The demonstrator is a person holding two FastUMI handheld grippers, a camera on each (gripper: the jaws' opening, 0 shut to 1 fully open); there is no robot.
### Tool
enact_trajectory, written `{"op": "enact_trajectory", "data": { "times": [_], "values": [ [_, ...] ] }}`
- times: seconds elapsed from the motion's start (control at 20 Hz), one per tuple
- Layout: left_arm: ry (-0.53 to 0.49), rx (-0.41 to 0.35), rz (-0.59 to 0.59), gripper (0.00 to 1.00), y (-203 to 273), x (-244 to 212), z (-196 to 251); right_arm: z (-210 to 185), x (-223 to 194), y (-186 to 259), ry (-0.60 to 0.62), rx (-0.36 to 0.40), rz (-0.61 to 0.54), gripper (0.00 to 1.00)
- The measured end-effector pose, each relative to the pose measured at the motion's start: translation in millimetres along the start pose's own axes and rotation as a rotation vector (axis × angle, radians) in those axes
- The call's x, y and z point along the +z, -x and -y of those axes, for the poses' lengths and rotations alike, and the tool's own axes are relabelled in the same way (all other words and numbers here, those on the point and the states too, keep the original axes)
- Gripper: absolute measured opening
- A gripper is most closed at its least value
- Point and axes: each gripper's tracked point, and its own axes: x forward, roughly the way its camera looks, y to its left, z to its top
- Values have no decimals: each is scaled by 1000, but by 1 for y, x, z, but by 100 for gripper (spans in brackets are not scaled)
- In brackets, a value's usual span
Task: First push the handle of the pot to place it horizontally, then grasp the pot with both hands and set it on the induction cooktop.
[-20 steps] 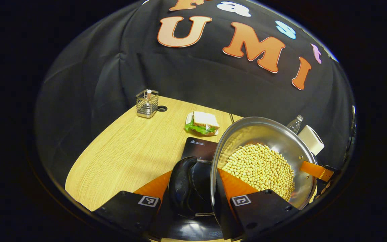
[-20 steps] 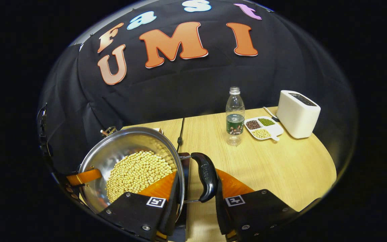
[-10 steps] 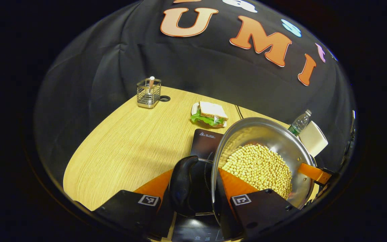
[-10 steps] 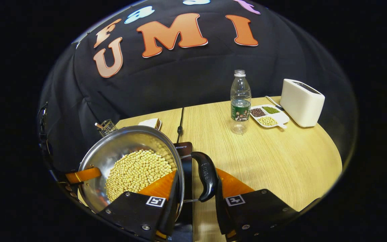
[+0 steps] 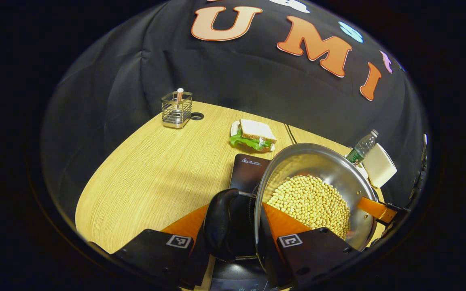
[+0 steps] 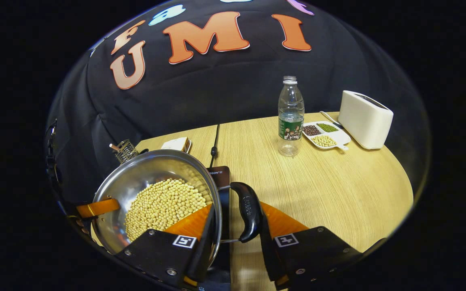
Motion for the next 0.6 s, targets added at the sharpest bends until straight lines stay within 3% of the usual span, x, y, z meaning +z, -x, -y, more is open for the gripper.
{"op": "enact_trajectory", "data": {
  "times": [0.2, 0.35, 0.6],
  "values": [
    [-7, 75, 70, 98, 13, 21, -12, 4, 30, 14, 8, -13, 107, 68],
    [-29, 85, 206, 99, 41, 56, -3, 5, 47, 38, 5, 28, 148, 91],
    [-88, 55, 449, 98, 121, 124, 48, 34, 113, 107, 58, 27, 317, 94]
  ]
}}
